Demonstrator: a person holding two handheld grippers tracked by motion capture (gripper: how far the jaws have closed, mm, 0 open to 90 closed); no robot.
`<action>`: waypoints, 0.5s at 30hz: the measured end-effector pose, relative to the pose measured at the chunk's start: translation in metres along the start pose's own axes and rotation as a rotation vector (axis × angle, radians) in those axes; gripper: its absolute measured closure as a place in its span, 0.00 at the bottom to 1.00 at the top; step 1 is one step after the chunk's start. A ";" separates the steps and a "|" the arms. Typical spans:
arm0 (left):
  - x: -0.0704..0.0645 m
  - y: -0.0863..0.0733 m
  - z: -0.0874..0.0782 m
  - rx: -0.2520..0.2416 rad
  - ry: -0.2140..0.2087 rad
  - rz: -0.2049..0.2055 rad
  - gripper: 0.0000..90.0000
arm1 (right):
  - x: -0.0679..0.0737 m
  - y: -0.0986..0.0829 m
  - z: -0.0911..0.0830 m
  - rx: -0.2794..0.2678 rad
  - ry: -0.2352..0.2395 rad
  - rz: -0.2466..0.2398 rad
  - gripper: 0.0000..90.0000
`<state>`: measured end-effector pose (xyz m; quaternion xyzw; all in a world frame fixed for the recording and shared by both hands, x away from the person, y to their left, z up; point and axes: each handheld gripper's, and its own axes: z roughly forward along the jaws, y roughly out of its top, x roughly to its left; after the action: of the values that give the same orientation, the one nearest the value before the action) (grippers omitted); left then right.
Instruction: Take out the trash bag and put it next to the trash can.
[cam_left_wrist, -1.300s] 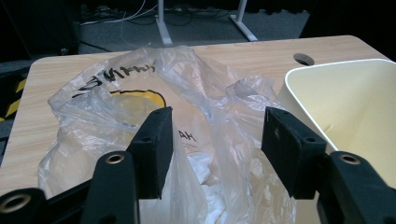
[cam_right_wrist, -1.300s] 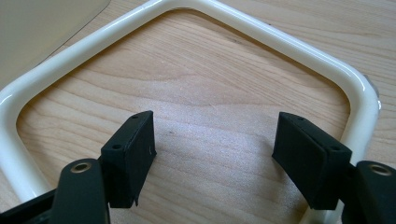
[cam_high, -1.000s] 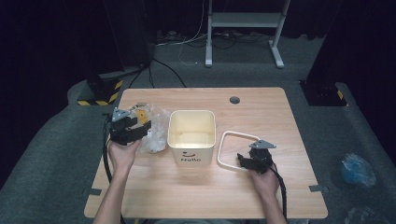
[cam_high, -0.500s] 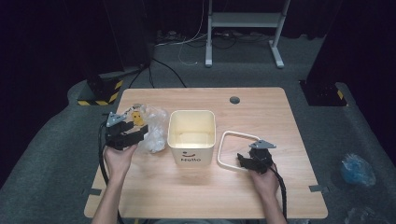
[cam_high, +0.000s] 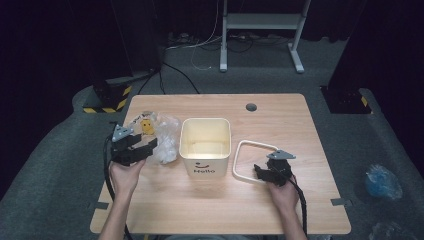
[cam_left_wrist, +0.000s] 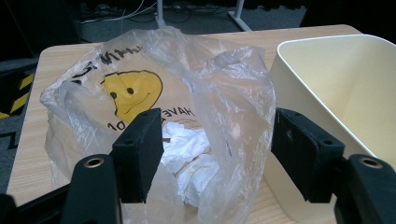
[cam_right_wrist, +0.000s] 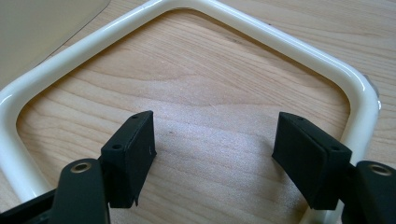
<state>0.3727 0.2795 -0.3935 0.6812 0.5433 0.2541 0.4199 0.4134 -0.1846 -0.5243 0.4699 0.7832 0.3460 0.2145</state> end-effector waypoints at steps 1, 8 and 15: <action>0.000 -0.001 0.000 -0.004 -0.002 -0.005 0.38 | 0.000 0.000 0.000 0.000 -0.001 0.000 0.33; 0.001 -0.005 -0.006 -0.015 0.001 -0.005 0.38 | 0.000 0.000 0.000 0.000 0.000 0.000 0.33; 0.000 -0.013 -0.008 -0.022 -0.004 -0.015 0.38 | 0.000 0.000 0.000 0.000 0.000 0.000 0.33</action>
<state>0.3596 0.2824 -0.4007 0.6730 0.5447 0.2553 0.4304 0.4134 -0.1846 -0.5243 0.4700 0.7832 0.3459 0.2146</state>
